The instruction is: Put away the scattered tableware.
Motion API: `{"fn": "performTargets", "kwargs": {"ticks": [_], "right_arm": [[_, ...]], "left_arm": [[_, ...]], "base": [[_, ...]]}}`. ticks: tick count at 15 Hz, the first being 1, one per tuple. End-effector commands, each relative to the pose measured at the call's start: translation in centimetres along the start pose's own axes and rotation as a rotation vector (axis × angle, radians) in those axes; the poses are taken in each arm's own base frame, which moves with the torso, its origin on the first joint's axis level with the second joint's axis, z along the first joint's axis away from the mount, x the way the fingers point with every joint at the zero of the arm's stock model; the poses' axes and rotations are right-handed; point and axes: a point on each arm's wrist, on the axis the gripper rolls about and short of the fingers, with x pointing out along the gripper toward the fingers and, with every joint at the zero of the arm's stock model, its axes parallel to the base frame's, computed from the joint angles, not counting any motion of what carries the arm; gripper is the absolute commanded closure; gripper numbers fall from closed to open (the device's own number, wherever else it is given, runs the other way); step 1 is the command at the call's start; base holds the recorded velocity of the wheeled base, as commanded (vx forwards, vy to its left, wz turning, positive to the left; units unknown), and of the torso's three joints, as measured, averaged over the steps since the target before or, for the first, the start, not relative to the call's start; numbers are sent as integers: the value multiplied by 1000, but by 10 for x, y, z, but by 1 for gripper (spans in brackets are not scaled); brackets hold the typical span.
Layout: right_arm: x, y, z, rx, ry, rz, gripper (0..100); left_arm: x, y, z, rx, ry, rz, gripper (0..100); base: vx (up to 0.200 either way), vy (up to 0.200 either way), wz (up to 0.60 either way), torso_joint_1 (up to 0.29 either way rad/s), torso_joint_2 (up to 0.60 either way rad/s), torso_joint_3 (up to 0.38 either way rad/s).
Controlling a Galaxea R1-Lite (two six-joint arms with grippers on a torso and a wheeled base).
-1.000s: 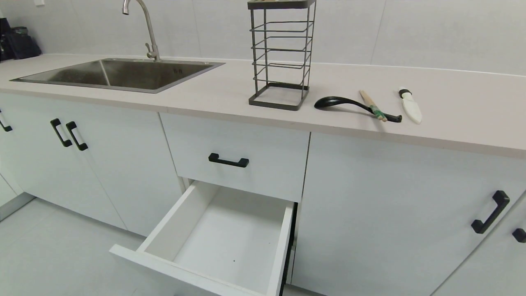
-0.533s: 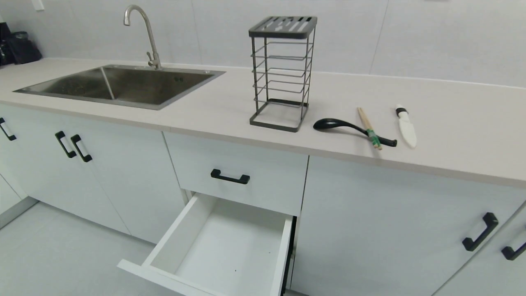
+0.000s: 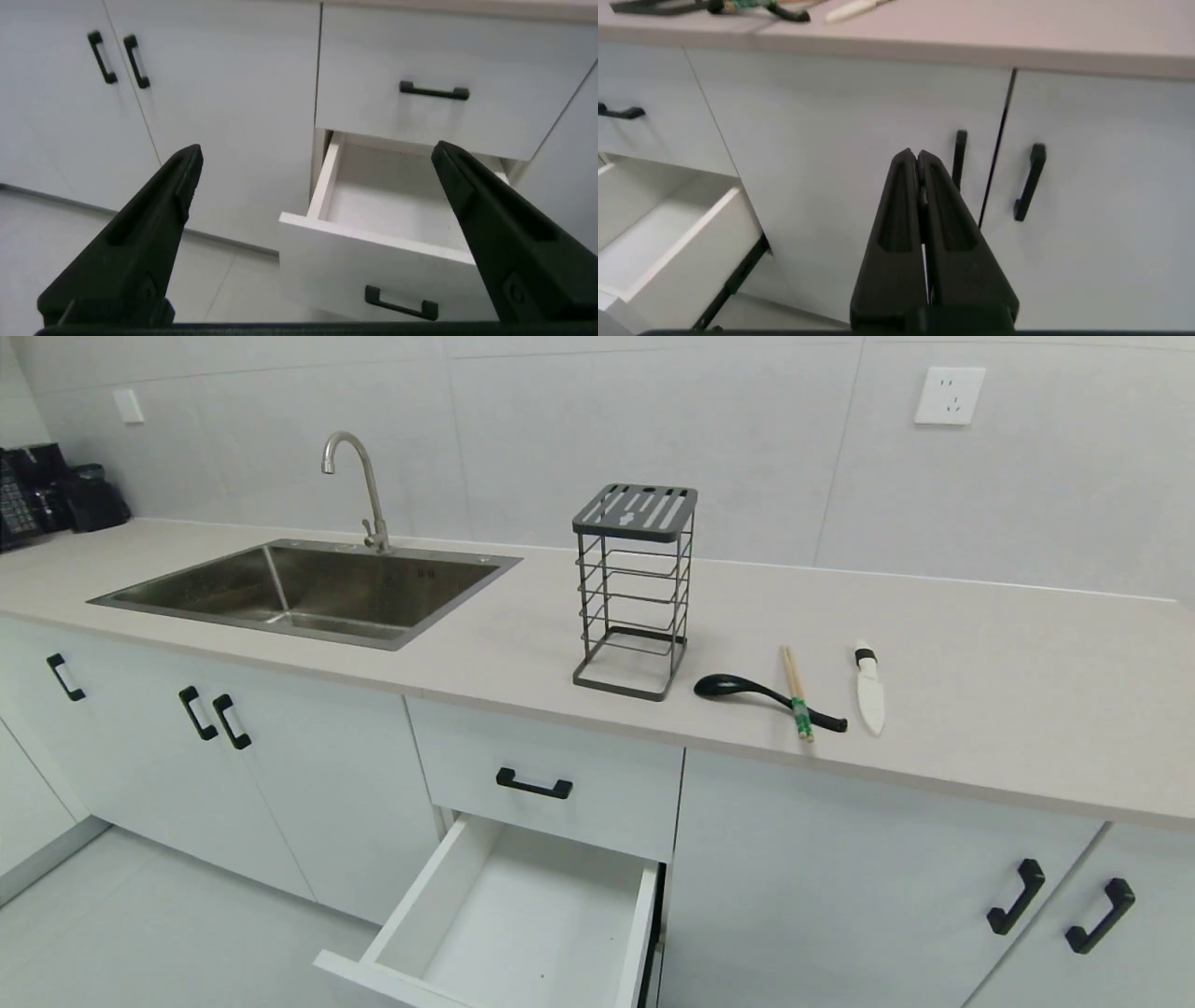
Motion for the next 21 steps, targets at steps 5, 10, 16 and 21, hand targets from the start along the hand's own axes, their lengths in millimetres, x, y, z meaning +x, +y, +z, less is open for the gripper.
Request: {"fn": "performTargets", "kwargs": {"ticks": [5, 10, 16, 21], "right_arm": [[0, 0, 0, 0, 0, 0, 100], [0, 0, 0, 0, 1, 0, 100], [0, 0, 0, 0, 0, 1, 100], [0, 0, 0, 0, 1, 0, 100]], "left_arm": [[0, 0, 0, -2, 1, 0, 0], [0, 0, 0, -2, 1, 1, 0], [0, 0, 0, -2, 1, 1, 0], [0, 0, 0, -13, -1, 12, 0]], "base": [[0, 0, 0, 366, -493, -238], [0, 0, 0, 277, -520, -248], [0, 0, 0, 260, -500, -243], [0, 0, 0, 33, -60, -29]]}}
